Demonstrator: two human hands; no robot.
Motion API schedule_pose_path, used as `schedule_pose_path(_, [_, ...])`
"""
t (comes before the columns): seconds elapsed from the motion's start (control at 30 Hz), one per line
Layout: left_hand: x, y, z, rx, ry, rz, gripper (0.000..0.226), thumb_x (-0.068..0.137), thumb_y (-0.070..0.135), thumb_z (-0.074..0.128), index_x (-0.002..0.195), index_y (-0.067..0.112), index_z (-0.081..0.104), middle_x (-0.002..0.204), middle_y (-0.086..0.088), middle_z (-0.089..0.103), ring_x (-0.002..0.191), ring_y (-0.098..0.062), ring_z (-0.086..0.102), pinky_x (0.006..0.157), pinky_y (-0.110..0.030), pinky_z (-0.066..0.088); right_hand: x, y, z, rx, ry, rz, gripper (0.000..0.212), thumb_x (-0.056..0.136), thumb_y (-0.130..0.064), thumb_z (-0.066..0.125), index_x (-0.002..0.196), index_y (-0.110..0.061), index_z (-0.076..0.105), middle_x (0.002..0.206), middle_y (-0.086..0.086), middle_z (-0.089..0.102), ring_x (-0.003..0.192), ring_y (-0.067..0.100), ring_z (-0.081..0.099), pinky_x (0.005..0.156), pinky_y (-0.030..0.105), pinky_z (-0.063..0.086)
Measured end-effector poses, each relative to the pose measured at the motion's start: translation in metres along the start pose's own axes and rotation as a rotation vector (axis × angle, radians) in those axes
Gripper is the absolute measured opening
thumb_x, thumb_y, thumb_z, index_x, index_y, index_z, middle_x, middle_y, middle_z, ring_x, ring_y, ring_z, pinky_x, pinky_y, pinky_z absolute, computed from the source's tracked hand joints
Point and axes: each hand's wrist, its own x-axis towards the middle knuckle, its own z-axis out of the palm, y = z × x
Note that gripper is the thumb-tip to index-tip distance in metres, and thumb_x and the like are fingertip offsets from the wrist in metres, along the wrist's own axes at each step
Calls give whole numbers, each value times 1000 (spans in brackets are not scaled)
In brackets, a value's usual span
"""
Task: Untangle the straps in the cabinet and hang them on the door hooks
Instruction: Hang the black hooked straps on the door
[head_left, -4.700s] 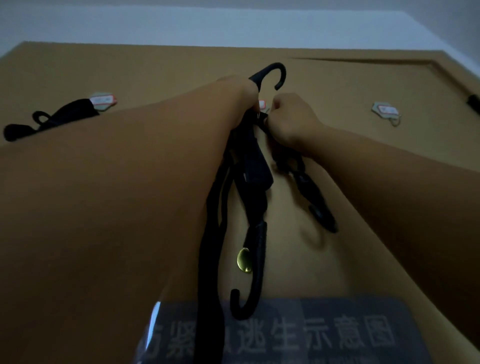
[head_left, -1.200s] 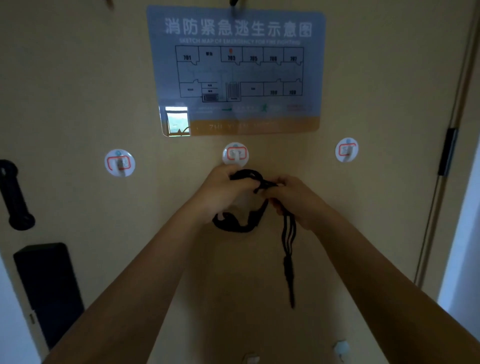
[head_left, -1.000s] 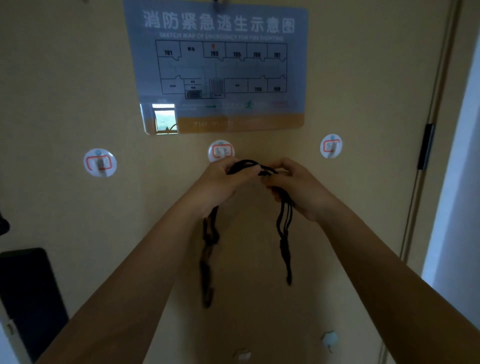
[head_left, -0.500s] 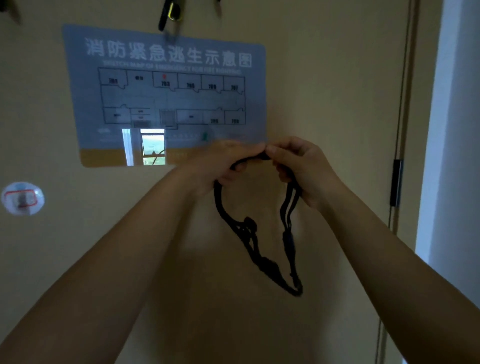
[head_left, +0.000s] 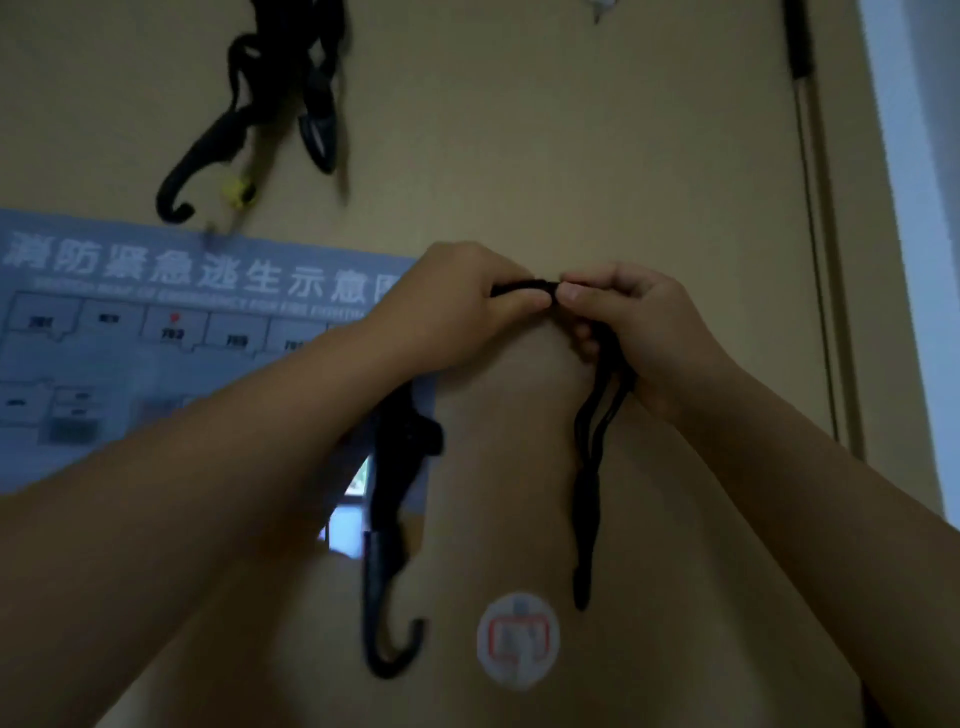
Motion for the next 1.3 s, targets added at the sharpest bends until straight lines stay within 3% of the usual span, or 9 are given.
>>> schedule_pose_path(0.1, [36, -2, -3, 155, 73, 51, 41, 90, 44, 48, 114, 13, 61, 108, -13, 69, 100, -29, 61, 81, -35, 43, 33, -13, -9, 50, 47, -75, 11, 81, -4, 63, 73, -11, 60, 56, 0, 53, 44, 7, 41, 38, 16, 30])
schedule_pose_path(0.23, [87, -5, -6, 403, 167, 95, 34, 94, 39, 43, 114, 14, 50, 109, -16, 63, 97, -35, 57, 68, -34, 33, 78, -28, -20, 15, 84, -183, 13, 82, -5, 63, 74, -14, 58, 60, 3, 50, 37, 5, 38, 34, 16, 27])
schedule_pose_path(0.4, [157, -15, -5, 290, 285, 176, 26, 95, 24, 44, 114, 11, 56, 112, -15, 60, 104, -31, 54, 84, -37, 39, 133, -57, -38, -44, 160, -277, 8, 83, -7, 63, 81, -13, 58, 66, 3, 54, 38, 4, 40, 34, 16, 29])
schedule_pose_path(0.53, [204, -22, -7, 223, 430, 155, 28, 93, 21, 48, 118, 14, 60, 117, -15, 55, 110, -27, 50, 74, -20, 26, 169, -78, -37, -144, 254, -380, 9, 84, -8, 63, 81, -15, 58, 65, -1, 55, 36, -4, 44, 36, 12, 32])
schedule_pose_path(0.7, [242, -25, -12, 185, 559, 74, 25, 92, 25, 49, 110, 12, 61, 116, -10, 60, 107, -24, 53, 85, -30, 38, 207, -91, -33, -139, 347, -454, 16, 84, -12, 64, 75, -20, 55, 74, -3, 57, 60, 4, 49, 49, 14, 39])
schedule_pose_path(0.83, [261, -26, -12, 67, 612, -4, 21, 90, 22, 52, 102, 11, 65, 112, -7, 64, 103, -20, 56, 78, -24, 39, 236, -93, -25, -109, 501, -529, 27, 81, -9, 64, 65, -24, 50, 73, -4, 56, 76, 12, 57, 71, 23, 47])
schedule_pose_path(0.93, [269, -26, -13, 26, 619, -72, 21, 89, 20, 53, 101, 16, 69, 110, -5, 67, 103, -19, 59, 77, -21, 41, 249, -98, -23, -150, 545, -507, 24, 78, -12, 66, 63, -24, 52, 82, 2, 62, 82, 17, 61, 75, 29, 50])
schedule_pose_path(1.03, [277, -22, -13, 39, 579, -188, 20, 86, 19, 56, 100, 19, 70, 107, -5, 68, 99, -21, 61, 77, -26, 44, 254, -102, -28, -312, 584, -448, 4, 81, -15, 65, 77, -16, 63, 93, 5, 67, 88, 20, 63, 81, 33, 54])
schedule_pose_path(1.3, [254, -17, -14, 331, 469, -170, 31, 86, 12, 49, 111, 17, 67, 123, -12, 59, 111, -33, 55, 88, -35, 44, 211, -87, -26, -874, 582, -524, 25, 85, -26, 52, 104, -13, 61, 115, 12, 62, 106, 34, 55, 73, 28, 34])
